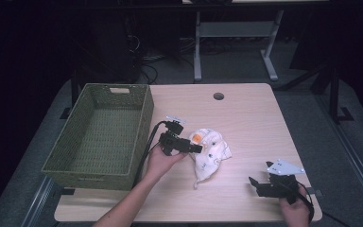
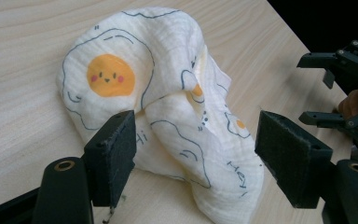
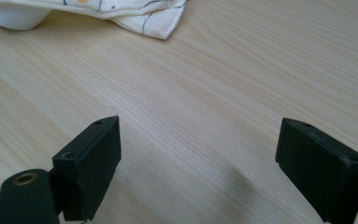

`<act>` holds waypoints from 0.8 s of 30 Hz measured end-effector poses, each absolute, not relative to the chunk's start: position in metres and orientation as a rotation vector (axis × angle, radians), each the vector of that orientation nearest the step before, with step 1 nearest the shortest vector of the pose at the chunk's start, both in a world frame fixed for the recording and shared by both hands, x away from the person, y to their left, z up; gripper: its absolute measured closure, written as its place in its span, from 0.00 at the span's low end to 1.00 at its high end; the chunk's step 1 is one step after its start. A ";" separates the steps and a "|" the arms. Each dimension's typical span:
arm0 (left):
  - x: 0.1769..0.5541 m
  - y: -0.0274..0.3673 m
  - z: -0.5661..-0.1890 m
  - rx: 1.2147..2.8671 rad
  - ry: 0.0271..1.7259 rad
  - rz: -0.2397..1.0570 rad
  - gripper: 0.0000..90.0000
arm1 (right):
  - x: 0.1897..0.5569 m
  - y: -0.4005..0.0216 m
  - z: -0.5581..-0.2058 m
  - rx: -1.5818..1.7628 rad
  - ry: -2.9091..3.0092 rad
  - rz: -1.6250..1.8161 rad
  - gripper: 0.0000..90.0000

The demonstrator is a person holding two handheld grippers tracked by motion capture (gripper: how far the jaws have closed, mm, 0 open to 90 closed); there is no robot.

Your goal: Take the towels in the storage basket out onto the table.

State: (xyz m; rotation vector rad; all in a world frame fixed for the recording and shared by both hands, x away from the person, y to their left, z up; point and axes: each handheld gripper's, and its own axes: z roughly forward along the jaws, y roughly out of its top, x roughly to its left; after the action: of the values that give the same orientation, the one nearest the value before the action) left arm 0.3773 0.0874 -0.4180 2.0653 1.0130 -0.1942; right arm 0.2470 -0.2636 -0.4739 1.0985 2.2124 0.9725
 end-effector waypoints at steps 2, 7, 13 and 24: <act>0.375 0.088 -0.419 2.081 1.010 -0.178 0.32 | 0.247 -0.264 -0.474 1.098 2.210 0.974 0.15; 0.367 0.092 -0.420 2.079 0.997 -0.167 0.30 | 0.246 -0.264 -0.473 1.096 2.210 0.972 0.15; 0.359 0.099 -0.421 2.064 0.990 -0.192 0.31 | 0.246 -0.264 -0.473 1.104 2.209 0.970 0.15; 0.345 0.107 -0.420 2.077 0.956 -0.166 0.30 | 0.246 -0.264 -0.474 1.108 2.212 0.965 0.15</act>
State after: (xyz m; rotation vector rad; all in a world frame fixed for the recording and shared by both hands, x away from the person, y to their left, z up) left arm 0.3448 0.1066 -0.4204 2.0770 0.9560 -0.1657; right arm 0.2458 -0.2639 -0.4738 1.1081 2.2119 0.9649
